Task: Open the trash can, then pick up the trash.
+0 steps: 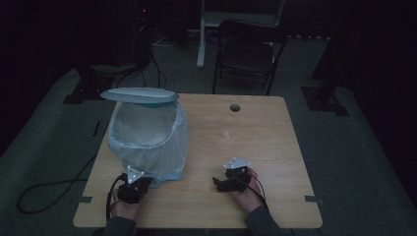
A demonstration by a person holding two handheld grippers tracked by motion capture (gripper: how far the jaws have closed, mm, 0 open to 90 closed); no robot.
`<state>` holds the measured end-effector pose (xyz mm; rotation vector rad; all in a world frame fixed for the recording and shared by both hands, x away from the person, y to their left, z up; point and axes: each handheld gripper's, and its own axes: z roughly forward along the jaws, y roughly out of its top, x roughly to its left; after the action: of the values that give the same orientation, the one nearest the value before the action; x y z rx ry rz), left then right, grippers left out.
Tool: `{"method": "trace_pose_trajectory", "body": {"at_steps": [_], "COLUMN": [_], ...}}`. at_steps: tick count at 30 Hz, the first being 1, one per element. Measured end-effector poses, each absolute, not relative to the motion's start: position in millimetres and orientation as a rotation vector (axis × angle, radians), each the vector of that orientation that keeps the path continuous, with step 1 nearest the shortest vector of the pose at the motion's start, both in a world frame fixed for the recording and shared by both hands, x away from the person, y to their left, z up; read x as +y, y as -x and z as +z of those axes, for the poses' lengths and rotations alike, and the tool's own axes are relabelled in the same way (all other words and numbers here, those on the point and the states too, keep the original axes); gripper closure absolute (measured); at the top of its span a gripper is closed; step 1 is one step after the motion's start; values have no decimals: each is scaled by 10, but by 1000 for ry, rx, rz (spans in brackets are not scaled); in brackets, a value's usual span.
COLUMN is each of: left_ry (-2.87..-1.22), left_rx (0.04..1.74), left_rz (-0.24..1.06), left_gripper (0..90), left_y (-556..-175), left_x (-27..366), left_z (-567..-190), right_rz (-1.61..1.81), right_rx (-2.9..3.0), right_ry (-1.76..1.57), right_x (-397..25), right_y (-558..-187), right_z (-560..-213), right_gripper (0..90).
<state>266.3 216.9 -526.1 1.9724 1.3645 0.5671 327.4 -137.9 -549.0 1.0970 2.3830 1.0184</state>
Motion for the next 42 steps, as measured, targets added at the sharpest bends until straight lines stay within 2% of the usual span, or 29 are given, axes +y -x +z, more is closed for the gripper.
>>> {"method": "trace_pose_trajectory", "body": {"at_steps": [24,28,30,31,33,34,35,36,42], "left_ry": [-1989,-1988,-1988,-1988,-1987,-1988,-1988,-1989,-1990], "left_rx": [1355,1354,1354,1355,1356,1356,1356,1356,1356], "left_rz": [589,587,589,588,588,587,587,589,589], "left_gripper": [900,900,900,900,900,900,900,900,900], "left_y": [-2663,-2662,-2662,-2663,-2663,-2664,-2664,-2663,-2662], "left_x": [2148,2152,2150,2149,2149,2150,2150,2148,2148], "left_z": [-5259,-5259,-5259,-5258,-5258,-5258,-5258,-5258,-5255], "right_rz": [1024,1016,1000,973,975,980,980,991,1029], "right_rx": [2379,2384,2374,2348,2343,2328,2328,2304,2229], "right_ry": [-1096,-1093,-1088,-1096,-1103,-1132,-1132,-1143,-1179], "right_x": [-1383,-1392,-1390,-1398,-1408,-1439,-1439,-1479,-1612], "right_y": [-3280,-3265,-3262,-3261,-3267,-3289,-3289,-3321,-3439], "right_z": [-5490,-5463,-5455,-5421,-5405,-5357,-5357,-5300,-5088], "right_gripper": [139,236,255,305,322,376,376,420,464]}}
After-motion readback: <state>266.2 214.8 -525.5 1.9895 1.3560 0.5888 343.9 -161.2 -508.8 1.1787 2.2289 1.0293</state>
